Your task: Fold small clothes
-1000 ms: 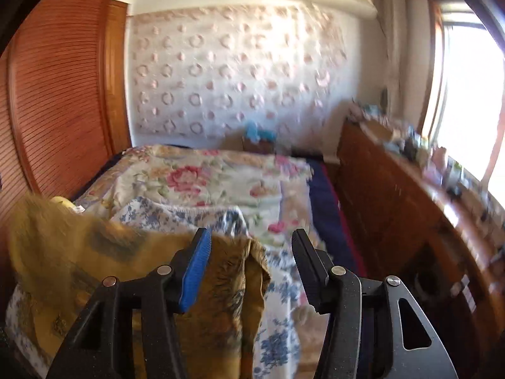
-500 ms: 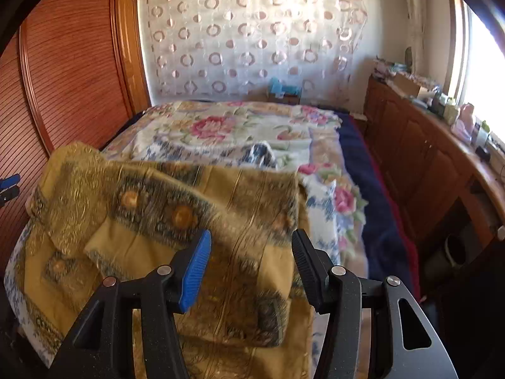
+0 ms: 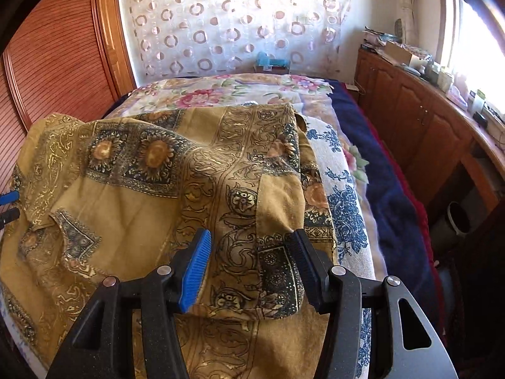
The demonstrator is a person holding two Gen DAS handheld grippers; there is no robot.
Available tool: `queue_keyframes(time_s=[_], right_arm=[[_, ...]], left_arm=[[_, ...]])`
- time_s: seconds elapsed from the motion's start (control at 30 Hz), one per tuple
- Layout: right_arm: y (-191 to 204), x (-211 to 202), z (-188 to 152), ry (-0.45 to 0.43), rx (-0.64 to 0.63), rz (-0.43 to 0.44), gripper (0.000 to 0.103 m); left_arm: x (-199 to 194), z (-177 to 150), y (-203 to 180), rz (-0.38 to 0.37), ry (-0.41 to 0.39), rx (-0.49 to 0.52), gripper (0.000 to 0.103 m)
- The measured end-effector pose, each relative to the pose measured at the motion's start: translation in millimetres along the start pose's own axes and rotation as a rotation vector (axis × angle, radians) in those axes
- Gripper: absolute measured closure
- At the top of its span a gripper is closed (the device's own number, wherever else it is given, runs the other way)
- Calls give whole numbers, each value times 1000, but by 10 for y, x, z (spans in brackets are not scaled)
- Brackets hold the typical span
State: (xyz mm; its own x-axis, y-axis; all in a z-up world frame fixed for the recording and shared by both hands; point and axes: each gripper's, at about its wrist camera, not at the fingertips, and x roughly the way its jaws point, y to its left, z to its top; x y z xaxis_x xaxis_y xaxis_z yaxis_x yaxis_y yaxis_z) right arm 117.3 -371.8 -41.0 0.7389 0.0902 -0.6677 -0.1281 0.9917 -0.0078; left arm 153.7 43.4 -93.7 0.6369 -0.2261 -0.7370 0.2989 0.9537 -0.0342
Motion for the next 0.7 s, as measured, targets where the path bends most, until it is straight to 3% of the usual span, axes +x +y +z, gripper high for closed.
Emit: queue_keyframes(time_s=[0.13, 0.43, 0.57, 0.63, 0.7], right_arm=[[49, 38, -66, 2, -27, -23, 48], [82, 153, -127, 11, -59, -23, 45], [43, 204, -172, 43, -54, 28, 45], [46, 212, -180, 49, -47, 42, 55], [62, 217, -191, 49, -48, 43, 56]], left_arm=[[165, -65, -45, 13, 75, 20, 22], [160, -74, -64, 11, 76, 25, 18], [168, -75, -72, 10, 76, 24, 18], [167, -75, -72, 11, 76, 24, 18], [166, -76, -72, 11, 76, 24, 18]])
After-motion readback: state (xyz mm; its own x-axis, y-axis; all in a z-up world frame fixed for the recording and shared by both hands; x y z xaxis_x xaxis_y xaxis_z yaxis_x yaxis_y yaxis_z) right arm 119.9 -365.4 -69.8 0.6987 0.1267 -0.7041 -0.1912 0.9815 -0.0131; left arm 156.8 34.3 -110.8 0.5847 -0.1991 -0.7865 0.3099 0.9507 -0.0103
